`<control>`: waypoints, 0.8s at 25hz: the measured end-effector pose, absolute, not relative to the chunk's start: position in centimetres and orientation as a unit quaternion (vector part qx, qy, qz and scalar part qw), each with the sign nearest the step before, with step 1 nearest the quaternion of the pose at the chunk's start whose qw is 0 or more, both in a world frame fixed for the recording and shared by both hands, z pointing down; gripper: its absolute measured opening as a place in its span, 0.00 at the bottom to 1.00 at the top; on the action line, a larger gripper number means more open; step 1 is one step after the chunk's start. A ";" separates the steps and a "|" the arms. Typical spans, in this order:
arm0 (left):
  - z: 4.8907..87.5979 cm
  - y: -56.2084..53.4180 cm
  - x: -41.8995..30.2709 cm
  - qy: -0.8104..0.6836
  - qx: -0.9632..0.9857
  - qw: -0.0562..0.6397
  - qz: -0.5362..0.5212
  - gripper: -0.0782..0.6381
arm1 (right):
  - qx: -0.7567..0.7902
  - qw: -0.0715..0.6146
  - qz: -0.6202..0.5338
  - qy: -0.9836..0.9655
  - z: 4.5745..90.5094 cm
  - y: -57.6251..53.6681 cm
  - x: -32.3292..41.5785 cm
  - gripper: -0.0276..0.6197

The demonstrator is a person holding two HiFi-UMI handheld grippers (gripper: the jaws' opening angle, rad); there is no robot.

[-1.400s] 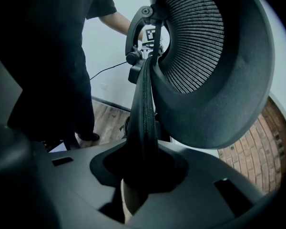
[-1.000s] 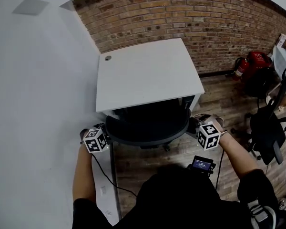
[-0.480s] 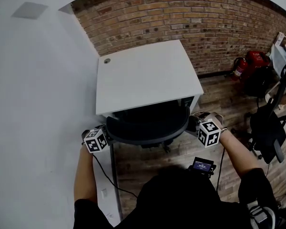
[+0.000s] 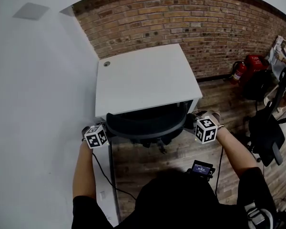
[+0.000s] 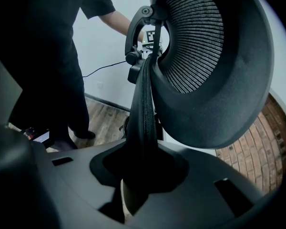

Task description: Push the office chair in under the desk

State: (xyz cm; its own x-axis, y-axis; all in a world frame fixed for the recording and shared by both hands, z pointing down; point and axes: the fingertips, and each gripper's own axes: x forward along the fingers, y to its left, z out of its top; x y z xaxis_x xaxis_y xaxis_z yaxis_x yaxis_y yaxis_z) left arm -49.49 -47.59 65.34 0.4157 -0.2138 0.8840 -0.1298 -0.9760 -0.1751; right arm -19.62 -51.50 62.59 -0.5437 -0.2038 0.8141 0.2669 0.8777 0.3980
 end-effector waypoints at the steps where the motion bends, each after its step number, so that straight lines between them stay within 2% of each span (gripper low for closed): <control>1: 65.3 -47.9 -49.5 0.103 -0.841 0.040 -0.530 0.32 | -0.019 0.478 -0.246 -0.843 62.6 -51.9 -19.6 0.18; 20: 65.7 -51.8 -48.9 0.111 -0.840 0.038 -0.530 0.32 | -0.021 0.473 -0.258 -0.843 62.6 -56.2 -19.2 0.18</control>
State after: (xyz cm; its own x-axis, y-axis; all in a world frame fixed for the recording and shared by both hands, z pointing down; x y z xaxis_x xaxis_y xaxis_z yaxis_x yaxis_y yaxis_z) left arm -48.89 -51.81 65.71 0.4145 -0.2258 0.8816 -0.1459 -0.9727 -0.1805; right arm -19.20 -56.17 62.65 -0.5526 -0.2085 0.8070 0.2784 0.8664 0.4144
